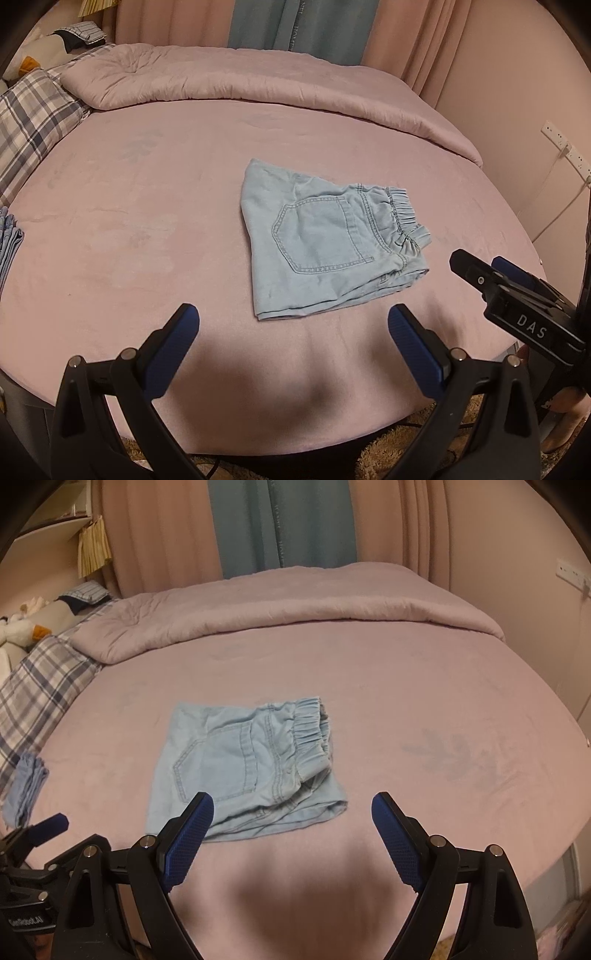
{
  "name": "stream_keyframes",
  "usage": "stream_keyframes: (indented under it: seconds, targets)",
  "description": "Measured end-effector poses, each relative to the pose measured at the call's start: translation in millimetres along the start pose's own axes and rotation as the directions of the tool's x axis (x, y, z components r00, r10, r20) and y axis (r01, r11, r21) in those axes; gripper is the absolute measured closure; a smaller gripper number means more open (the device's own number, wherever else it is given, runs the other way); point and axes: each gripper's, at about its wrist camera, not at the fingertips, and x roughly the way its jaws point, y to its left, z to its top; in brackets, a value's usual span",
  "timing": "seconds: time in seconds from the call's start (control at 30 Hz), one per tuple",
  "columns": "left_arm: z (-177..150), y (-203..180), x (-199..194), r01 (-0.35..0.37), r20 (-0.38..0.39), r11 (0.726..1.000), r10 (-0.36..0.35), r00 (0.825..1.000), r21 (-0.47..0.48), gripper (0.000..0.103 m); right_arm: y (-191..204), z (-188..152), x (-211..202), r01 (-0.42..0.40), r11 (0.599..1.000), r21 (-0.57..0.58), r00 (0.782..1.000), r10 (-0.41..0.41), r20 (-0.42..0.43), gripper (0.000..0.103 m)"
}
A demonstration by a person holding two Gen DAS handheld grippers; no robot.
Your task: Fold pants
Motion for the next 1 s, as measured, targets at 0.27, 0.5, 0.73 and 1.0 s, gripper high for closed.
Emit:
stream_keyframes:
  seconds: [0.27, 0.5, 0.73, 1.0]
  targets:
    - [0.7, 0.5, -0.3, -0.006, 0.004, 1.000, 0.006, 1.000, 0.000, 0.001, -2.1, 0.1, -0.9, 0.011, 1.000, 0.003, 1.000, -0.011, 0.000, 0.016]
    - [0.3, 1.1, -0.4, 0.001, 0.000, 1.000, -0.001, 1.000, -0.012, 0.001, -2.0, 0.8, -0.6, 0.016, 1.000, -0.001, 1.000, -0.016, 0.000, 0.016]
    - [-0.4, 0.1, -0.9, 0.004, 0.004, 1.000, -0.004, 1.000, -0.012, 0.001, -2.7, 0.0, 0.4, 0.020, 1.000, -0.003, 1.000, -0.020, -0.001, 0.016]
    - [-0.4, -1.5, -2.4, 0.006, 0.011, 1.000, -0.006, 1.000, -0.013, 0.001, -3.7, 0.1, -0.1, 0.019, 1.000, -0.005, 1.000, -0.019, 0.002, 0.016]
